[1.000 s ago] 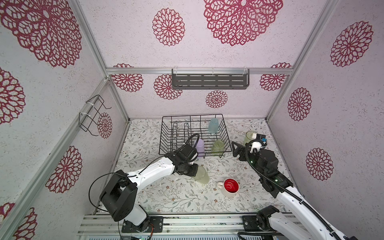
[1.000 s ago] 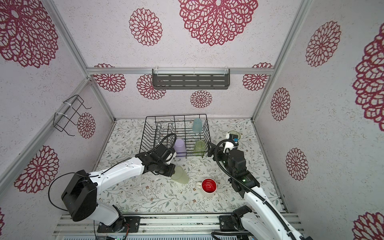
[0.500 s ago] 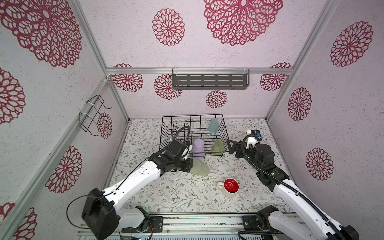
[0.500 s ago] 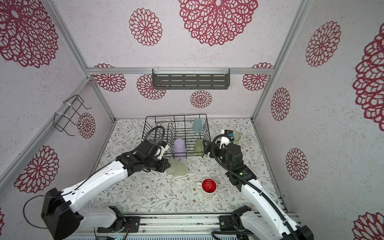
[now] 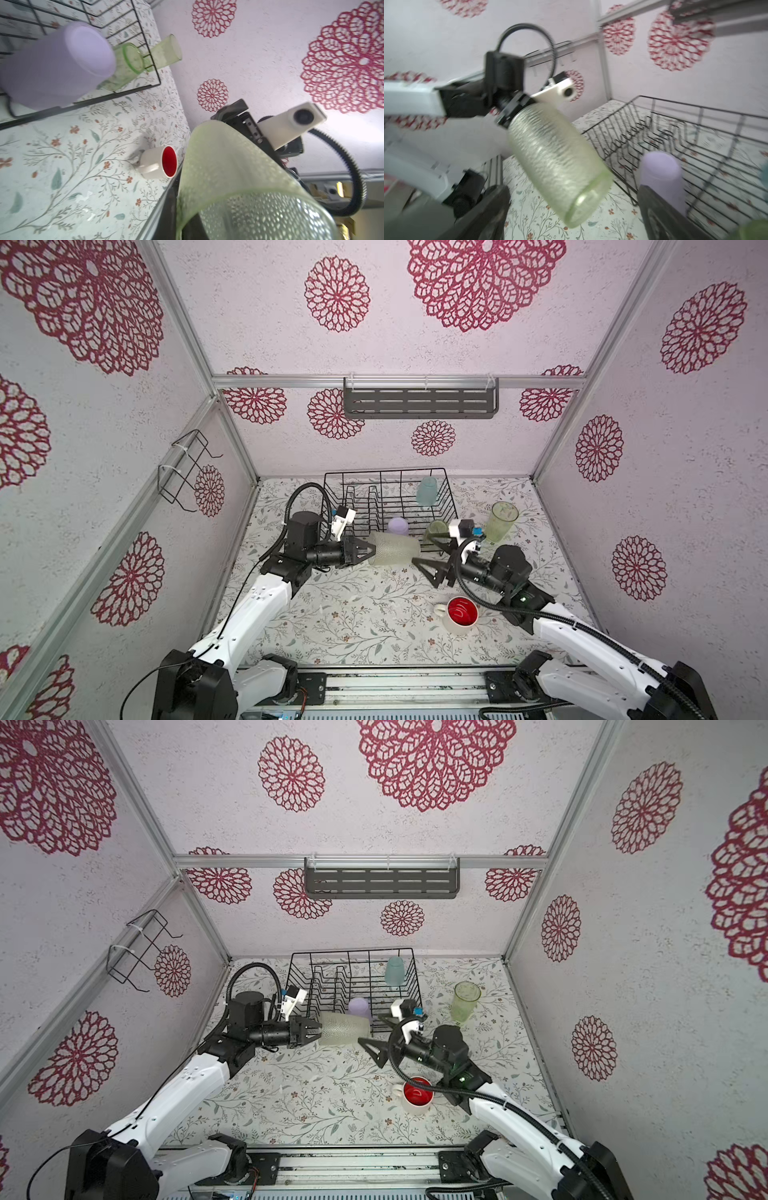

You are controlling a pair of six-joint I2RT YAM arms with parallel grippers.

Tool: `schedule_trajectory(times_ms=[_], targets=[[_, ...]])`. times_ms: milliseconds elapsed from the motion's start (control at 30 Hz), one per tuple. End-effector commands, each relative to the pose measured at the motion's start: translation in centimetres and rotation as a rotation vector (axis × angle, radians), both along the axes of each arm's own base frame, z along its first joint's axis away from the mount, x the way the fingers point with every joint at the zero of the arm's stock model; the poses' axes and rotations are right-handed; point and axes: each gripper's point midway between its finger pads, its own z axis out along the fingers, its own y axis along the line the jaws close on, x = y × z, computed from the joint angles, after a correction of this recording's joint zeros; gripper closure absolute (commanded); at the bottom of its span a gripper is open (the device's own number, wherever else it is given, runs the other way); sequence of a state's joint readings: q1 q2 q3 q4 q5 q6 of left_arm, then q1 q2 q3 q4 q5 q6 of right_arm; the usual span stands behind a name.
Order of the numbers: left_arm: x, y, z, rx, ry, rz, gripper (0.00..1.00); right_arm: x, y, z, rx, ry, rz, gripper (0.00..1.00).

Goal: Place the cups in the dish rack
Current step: 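Lift the frosted glass sideways with the left gripper while the right gripper approaches, then hold the frosted glass out with the left gripper while the right gripper grasps it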

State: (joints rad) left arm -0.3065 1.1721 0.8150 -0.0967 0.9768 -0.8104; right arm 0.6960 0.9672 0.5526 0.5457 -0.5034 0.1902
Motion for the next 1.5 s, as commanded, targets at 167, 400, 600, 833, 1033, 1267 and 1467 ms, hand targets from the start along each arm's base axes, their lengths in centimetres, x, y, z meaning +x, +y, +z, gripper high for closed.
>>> schedule_trajectory(times_ms=[167,400,600,833,1033,1267,1467], targets=[[-3.1,-1.2,2.0,-0.141,-0.044,-0.153,1.00,-1.2,0.7,2.0,-0.163,-0.508,0.048,0.01],[-4.6,-2.2,2.0,-0.132,-0.050,-0.213,1.00,-3.9,1.6,1.8,-0.127,-0.642,0.211,0.05],[-5.8,-2.9,2.3,-0.141,-0.062,-0.265,1.00,-2.5,1.0,3.2,-0.089,-0.645,0.088,0.06],[-5.2,-2.5,1.1,-0.063,-0.076,-0.217,1.00,0.2,-0.7,3.2,-0.137,-0.611,-0.032,0.06],[-3.5,-2.3,0.7,-0.069,-0.062,-0.157,1.00,1.2,-3.8,3.1,-0.138,-0.611,-0.119,0.09],[-4.0,-2.9,0.6,-0.104,-0.027,-0.203,1.00,-1.4,-2.1,1.8,-0.183,-0.618,0.149,0.05],[-6.5,-4.7,1.4,-0.114,-0.050,-0.321,1.00,-2.3,-0.8,1.7,-0.167,-0.557,0.290,0.09]])
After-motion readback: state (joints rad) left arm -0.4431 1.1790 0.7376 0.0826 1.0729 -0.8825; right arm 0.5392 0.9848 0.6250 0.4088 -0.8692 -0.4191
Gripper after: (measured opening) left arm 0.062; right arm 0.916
